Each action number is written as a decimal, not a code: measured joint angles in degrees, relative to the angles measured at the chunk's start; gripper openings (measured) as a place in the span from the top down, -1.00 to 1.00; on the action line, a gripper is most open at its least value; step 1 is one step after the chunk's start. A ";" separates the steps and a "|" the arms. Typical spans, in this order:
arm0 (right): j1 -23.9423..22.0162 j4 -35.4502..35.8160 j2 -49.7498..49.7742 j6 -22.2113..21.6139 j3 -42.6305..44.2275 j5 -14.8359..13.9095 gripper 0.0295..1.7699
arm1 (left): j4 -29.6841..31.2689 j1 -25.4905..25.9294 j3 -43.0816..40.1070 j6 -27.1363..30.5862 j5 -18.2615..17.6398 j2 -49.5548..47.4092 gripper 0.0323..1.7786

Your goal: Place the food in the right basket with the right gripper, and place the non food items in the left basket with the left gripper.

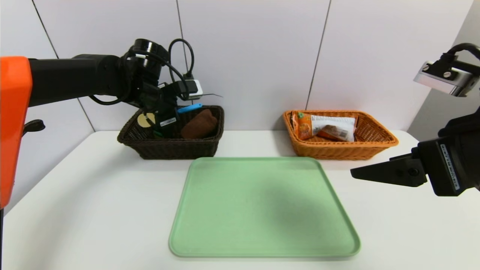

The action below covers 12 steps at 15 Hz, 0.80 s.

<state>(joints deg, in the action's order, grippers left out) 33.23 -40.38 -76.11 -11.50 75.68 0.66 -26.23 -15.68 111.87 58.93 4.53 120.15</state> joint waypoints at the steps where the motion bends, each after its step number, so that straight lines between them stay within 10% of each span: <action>1: -0.02 0.00 -0.02 0.04 0.01 0.00 -0.91 | 0.16 0.00 0.00 -0.02 0.00 0.22 0.89; 6: -0.02 -0.05 0.01 -0.02 0.09 0.02 -0.92 | 0.83 0.02 0.00 -0.11 0.01 1.10 0.03; 12: -0.02 -0.09 0.48 -0.11 0.09 -0.02 -0.92 | 1.60 0.02 0.37 -3.17 0.06 -2.99 -0.49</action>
<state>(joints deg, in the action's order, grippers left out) 33.21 -40.46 -75.63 -11.61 75.76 0.63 -24.64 -15.65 112.24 55.76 4.60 117.16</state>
